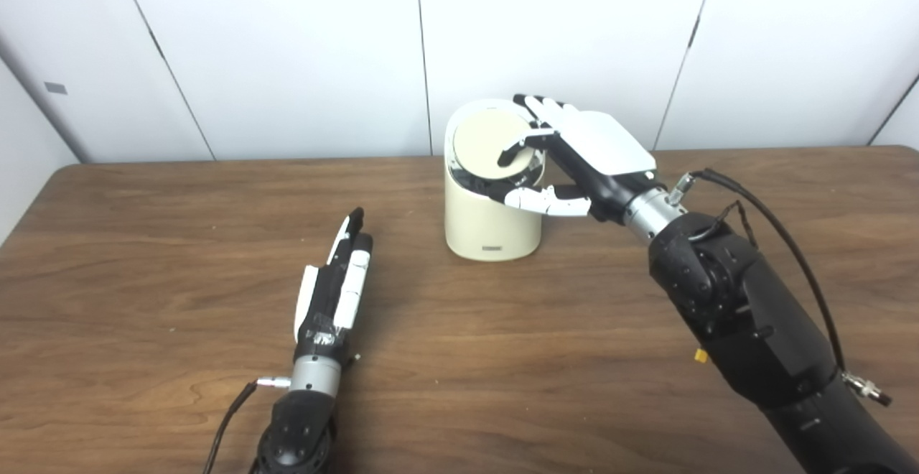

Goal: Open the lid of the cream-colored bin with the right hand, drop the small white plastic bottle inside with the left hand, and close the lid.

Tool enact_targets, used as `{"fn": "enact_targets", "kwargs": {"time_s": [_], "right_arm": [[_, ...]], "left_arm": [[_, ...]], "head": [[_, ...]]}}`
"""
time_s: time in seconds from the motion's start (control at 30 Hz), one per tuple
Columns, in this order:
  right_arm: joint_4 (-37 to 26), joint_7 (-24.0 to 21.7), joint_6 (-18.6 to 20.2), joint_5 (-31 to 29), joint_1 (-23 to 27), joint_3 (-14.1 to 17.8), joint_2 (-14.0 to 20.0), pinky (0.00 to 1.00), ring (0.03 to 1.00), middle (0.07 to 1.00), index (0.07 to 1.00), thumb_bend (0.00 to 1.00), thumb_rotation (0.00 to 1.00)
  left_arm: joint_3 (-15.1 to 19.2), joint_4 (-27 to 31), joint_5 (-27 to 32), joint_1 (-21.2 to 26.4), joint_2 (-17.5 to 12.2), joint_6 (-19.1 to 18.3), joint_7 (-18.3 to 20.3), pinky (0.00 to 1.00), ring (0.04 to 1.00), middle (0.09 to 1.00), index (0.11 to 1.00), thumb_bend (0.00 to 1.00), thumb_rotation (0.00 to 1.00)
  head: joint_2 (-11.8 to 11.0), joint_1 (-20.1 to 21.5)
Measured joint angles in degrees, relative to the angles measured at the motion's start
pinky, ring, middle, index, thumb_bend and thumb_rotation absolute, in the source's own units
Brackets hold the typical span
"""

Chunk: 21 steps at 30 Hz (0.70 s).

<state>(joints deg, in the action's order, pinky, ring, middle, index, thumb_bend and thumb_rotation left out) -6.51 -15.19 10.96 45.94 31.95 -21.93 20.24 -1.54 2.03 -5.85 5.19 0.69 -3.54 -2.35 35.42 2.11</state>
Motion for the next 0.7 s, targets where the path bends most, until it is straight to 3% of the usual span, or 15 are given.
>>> {"fn": "enact_targets", "kwargs": {"time_s": [0.33,0.53,0.7], "right_arm": [[0.56,0.93,-1.51,-0.21,-0.47,0.73,-0.27,1.00,1.000,0.989,0.654,0.47,0.90],[-0.23,0.24,-1.11,-2.57,-1.89,2.60,-1.32,1.00,1.000,0.987,0.728,0.49,0.95],[-1.12,-0.68,-0.14,-7.08,-3.08,6.55,-2.80,1.00,1.000,0.970,0.719,0.49,0.96]], "left_arm": [[-0.02,0.07,-0.15,-0.03,0.01,0.01,-0.02,1.00,1.000,1.000,1.000,0.65,0.95],[-0.03,0.07,-0.34,-0.04,0.00,0.01,-0.12,1.00,1.000,1.000,1.000,0.65,0.96],[-0.36,0.41,-1.19,-0.04,-0.02,-0.48,-0.16,1.00,0.997,1.000,1.000,0.66,0.99]], "head": [[0.00,-0.26],[0.00,-0.26],[0.09,-0.26]]}}
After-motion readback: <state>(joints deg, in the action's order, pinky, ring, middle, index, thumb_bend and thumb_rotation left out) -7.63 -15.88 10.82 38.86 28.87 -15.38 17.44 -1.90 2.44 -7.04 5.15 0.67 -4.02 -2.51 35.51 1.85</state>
